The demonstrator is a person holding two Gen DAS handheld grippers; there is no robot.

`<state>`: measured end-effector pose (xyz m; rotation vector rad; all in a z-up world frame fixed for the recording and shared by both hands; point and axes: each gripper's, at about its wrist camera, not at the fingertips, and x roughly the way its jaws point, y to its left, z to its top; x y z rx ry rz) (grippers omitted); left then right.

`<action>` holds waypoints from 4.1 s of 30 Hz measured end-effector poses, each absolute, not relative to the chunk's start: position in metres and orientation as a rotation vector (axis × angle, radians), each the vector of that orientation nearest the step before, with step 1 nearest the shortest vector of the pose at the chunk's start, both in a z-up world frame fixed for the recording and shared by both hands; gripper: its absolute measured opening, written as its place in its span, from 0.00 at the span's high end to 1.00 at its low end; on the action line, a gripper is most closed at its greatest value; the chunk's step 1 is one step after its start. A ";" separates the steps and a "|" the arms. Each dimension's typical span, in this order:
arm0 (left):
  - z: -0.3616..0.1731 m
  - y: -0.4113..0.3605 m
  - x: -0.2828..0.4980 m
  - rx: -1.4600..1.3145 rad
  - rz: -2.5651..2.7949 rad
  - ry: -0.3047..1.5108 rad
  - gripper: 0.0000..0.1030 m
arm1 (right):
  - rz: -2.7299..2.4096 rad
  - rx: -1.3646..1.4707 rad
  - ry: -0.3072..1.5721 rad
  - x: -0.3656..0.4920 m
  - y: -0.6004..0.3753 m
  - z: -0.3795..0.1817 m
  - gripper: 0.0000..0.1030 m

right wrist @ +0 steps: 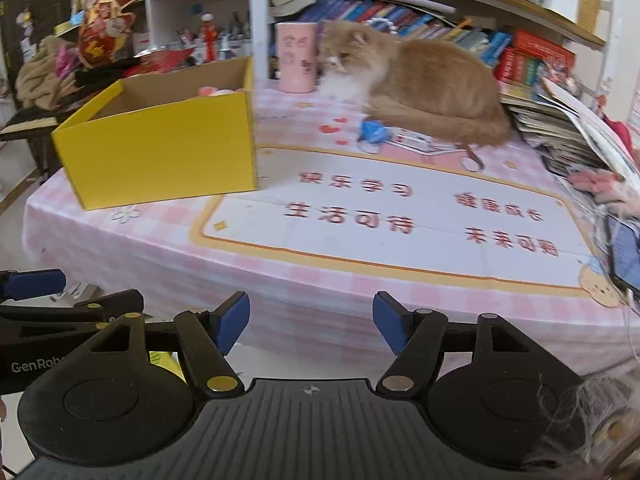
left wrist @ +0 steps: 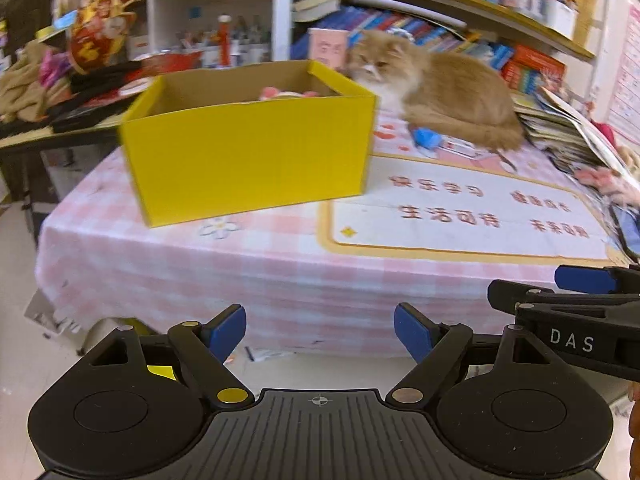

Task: Organize objects
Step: 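Withdraw both open tools from the box toward the blue bag and white box, then grasp the blue plastic bag with the left tool while the right tool grasps the small white box, then carry the blue bag and white box with both tools over the yellow box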

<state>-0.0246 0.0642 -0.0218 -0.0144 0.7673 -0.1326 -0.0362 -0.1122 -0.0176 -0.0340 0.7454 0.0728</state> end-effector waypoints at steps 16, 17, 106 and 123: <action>-0.023 -0.004 0.006 0.056 -0.300 0.776 0.19 | -0.099 0.021 0.766 -0.030 -0.176 -0.018 0.36; -0.023 -0.007 0.008 0.058 -0.303 0.778 0.19 | -0.101 0.021 0.768 -0.029 -0.179 -0.018 0.36; -0.049 -0.169 0.302 0.024 0.050 0.752 0.66 | 0.330 0.057 0.705 0.208 -0.358 -0.018 0.73; -0.020 -0.129 0.159 0.012 -0.080 0.728 0.67 | 0.287 0.018 0.781 0.149 -0.321 -0.023 0.73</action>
